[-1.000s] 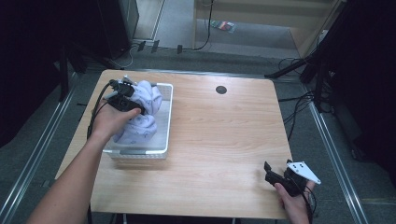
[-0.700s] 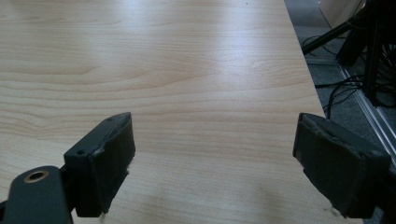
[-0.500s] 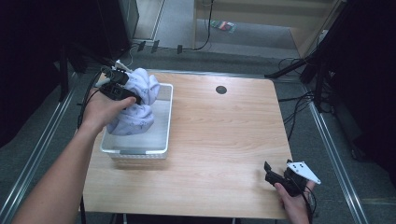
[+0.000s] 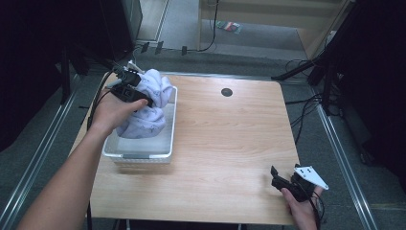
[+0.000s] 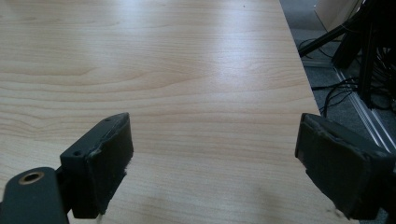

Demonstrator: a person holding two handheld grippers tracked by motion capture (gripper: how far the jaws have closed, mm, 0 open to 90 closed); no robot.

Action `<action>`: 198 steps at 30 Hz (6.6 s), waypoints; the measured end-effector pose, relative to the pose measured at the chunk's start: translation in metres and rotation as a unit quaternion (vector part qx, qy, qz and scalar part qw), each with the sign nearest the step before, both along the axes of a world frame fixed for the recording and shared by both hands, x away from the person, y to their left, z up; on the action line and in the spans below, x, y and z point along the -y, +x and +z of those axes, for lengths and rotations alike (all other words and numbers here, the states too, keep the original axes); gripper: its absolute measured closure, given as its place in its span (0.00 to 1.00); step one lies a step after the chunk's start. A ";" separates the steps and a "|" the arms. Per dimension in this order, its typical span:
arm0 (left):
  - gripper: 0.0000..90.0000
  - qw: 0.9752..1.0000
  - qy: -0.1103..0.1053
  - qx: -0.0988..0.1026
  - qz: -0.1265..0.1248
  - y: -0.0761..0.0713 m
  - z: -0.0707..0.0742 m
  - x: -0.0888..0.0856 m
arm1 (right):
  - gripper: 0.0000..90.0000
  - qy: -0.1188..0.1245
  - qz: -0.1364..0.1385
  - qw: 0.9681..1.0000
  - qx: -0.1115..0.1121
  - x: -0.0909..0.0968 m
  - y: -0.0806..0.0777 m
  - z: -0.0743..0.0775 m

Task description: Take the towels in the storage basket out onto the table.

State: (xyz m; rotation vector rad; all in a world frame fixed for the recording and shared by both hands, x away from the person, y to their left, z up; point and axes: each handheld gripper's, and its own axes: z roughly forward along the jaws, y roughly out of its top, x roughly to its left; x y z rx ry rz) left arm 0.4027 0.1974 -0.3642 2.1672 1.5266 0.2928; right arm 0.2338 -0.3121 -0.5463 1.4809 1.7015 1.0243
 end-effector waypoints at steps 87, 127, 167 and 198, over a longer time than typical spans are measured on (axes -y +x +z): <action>0.57 0.990 0.000 -0.021 -0.140 0.000 -0.028 0.184 | 0.13 0.001 0.000 1.000 0.004 0.000 0.000 0.000; 0.26 0.983 -0.034 -0.071 -0.165 -0.001 -0.093 0.213 | 0.13 0.003 -0.001 1.000 0.007 0.000 -0.001 0.000; 0.00 0.996 -0.016 0.013 -0.082 -0.003 -0.030 0.105 | 0.14 0.000 -0.002 1.000 0.002 0.000 0.000 0.000; 0.00 0.999 -0.019 0.028 -0.005 -0.016 -0.036 0.001 | 0.14 0.000 -0.004 1.000 0.001 -0.001 0.000 0.000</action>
